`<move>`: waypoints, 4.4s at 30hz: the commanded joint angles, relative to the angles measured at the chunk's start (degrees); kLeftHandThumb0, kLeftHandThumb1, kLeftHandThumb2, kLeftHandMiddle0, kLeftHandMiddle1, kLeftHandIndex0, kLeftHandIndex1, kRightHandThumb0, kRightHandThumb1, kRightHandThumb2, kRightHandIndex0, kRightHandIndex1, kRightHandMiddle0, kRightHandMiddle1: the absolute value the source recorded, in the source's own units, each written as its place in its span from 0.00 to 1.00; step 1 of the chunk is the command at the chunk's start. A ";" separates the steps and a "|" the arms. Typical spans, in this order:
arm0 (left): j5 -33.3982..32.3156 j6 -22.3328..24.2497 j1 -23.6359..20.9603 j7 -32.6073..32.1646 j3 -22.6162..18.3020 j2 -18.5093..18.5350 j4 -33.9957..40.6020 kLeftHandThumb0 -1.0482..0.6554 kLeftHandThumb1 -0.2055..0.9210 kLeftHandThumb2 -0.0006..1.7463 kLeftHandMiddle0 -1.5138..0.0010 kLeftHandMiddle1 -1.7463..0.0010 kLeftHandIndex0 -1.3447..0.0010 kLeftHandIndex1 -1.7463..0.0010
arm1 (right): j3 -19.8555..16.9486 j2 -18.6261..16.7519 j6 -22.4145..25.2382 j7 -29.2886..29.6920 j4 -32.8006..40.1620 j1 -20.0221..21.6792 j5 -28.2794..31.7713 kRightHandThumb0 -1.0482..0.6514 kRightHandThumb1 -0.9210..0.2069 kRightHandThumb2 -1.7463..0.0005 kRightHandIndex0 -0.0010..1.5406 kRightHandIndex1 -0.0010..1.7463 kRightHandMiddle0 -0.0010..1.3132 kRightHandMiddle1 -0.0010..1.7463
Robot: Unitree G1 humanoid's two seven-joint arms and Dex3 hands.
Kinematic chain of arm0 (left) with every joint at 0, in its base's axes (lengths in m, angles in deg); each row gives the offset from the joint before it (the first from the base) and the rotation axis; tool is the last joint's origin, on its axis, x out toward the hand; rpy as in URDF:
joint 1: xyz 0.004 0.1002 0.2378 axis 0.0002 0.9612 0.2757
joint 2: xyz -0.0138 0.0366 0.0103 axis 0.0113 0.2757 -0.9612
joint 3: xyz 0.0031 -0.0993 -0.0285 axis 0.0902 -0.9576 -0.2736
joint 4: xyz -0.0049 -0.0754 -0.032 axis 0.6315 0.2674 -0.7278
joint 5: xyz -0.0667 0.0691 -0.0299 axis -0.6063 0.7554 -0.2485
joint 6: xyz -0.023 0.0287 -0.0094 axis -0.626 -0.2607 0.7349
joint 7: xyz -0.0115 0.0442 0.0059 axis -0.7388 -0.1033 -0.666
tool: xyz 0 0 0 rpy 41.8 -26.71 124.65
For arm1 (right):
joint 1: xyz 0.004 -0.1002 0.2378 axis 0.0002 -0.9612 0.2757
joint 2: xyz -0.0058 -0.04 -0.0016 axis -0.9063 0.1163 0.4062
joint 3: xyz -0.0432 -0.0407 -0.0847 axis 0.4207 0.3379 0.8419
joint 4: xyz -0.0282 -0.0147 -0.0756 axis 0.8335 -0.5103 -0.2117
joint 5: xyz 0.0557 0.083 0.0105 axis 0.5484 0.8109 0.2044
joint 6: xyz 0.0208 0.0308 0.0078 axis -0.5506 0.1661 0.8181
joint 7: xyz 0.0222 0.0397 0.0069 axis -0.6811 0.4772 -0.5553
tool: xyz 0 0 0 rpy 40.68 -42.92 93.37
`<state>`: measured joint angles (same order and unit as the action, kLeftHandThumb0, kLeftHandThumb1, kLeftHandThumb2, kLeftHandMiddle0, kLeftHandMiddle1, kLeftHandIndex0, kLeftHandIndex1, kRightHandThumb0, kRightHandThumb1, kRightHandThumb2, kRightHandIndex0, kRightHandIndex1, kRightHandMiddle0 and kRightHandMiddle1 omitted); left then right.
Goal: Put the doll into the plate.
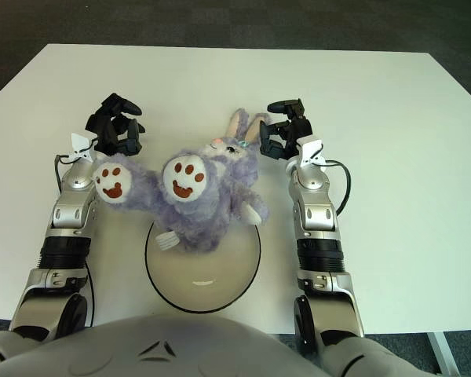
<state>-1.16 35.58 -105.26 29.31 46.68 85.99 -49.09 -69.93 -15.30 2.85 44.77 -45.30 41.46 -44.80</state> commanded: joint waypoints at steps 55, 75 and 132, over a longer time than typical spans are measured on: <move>6.99 -4.93 6.07 -0.35 3.77 2.21 -3.73 0.61 0.40 0.81 0.63 0.00 0.60 0.00 | -1.86 0.67 0.53 -1.62 -1.69 -8.84 2.02 0.61 0.36 0.42 0.31 0.87 0.29 1.00; 6.75 -2.11 7.79 -2.59 3.60 0.57 -3.85 0.61 0.41 0.80 0.64 0.00 0.61 0.00 | -2.13 0.46 -4.21 -3.27 -5.98 -10.90 3.18 0.61 0.39 0.40 0.33 0.86 0.31 1.00; 2.61 -3.51 12.63 -6.58 1.38 -3.10 -3.47 0.61 0.45 0.77 0.66 0.00 0.63 0.00 | -2.59 0.67 -16.78 -6.10 -15.04 -11.68 5.14 0.61 0.61 0.24 0.45 0.85 0.44 1.00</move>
<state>1.62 31.33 -96.89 22.35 48.07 83.62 -50.75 -72.42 -13.46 -15.82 38.16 -57.48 34.41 -40.17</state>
